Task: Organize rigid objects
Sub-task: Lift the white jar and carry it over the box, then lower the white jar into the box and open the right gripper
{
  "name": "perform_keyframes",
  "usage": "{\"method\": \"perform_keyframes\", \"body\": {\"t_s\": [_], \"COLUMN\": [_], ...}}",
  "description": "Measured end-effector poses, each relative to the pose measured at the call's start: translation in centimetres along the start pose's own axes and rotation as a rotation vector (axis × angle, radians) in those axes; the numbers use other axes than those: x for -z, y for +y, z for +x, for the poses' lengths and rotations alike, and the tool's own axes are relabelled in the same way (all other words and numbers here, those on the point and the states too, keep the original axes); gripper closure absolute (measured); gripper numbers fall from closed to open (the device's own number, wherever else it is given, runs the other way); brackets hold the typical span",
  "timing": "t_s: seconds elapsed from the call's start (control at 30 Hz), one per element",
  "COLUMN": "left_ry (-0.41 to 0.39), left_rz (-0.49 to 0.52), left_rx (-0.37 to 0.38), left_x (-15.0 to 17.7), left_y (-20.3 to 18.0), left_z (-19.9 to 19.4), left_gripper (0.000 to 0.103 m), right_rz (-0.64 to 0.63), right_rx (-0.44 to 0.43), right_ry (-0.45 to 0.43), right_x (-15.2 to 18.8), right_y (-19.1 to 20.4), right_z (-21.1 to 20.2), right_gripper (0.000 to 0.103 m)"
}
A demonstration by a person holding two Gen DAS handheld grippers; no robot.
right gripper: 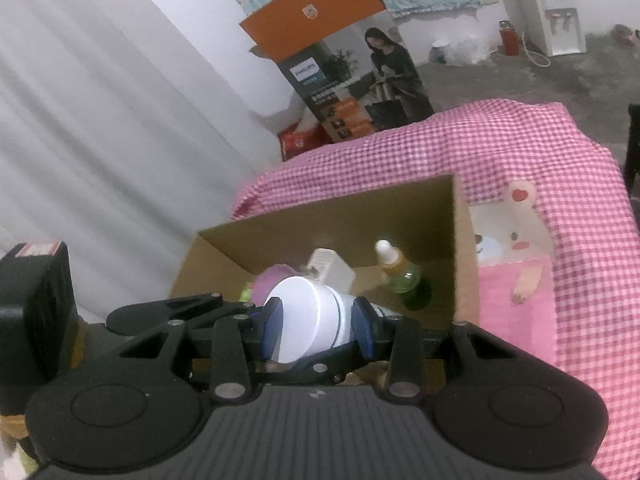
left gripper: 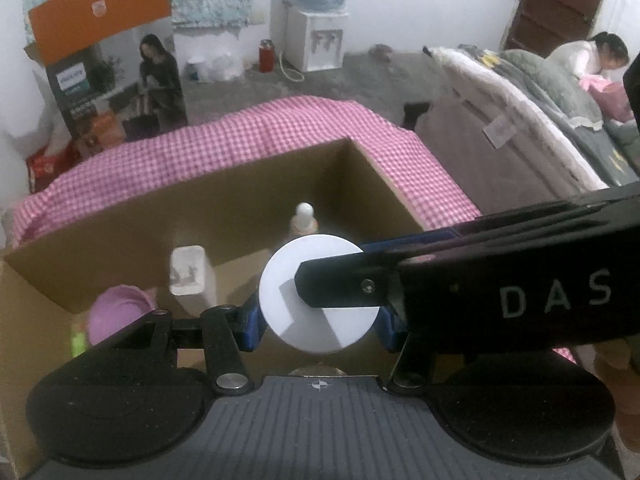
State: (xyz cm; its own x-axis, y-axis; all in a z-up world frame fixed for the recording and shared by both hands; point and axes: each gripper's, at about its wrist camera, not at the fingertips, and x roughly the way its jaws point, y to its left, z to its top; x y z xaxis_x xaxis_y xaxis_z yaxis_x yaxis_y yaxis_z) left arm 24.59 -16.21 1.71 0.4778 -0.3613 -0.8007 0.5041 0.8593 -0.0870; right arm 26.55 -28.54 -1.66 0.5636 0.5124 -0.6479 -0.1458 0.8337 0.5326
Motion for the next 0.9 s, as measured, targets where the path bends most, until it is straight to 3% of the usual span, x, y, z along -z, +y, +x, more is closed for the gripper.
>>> {"method": "perform_keyframes", "body": {"t_s": [0.2, 0.33, 0.4, 0.7, 0.9], "left_ry": [0.033, 0.009, -0.011, -0.117, -0.076], "left_rz": [0.026, 0.035, 0.041, 0.024, -0.006], "left_rx": [0.016, 0.021, 0.008, -0.058, -0.128], "left_x": [0.2, 0.5, 0.7, 3.0, 5.7], "left_y": [-1.0, -1.1, -1.0, 1.9, 4.8], "left_z": [0.9, 0.1, -0.6, -7.0, -8.9], "left_gripper": [0.049, 0.038, 0.030, 0.028, 0.030], "right_rz": [-0.026, -0.063, -0.071, -0.135, -0.294], "right_rx": [0.047, 0.072, 0.071, 0.027, -0.030], "right_ry": [0.012, -0.014, -0.034, -0.132, 0.016], "right_x": [0.0, 0.2, 0.3, 0.2, 0.8], "right_y": [-0.1, 0.5, 0.7, 4.2, 9.4], "right_z": [0.2, -0.5, -1.0, -4.8, -2.5], "right_gripper": [0.055, 0.051, 0.050, 0.050, 0.055]}}
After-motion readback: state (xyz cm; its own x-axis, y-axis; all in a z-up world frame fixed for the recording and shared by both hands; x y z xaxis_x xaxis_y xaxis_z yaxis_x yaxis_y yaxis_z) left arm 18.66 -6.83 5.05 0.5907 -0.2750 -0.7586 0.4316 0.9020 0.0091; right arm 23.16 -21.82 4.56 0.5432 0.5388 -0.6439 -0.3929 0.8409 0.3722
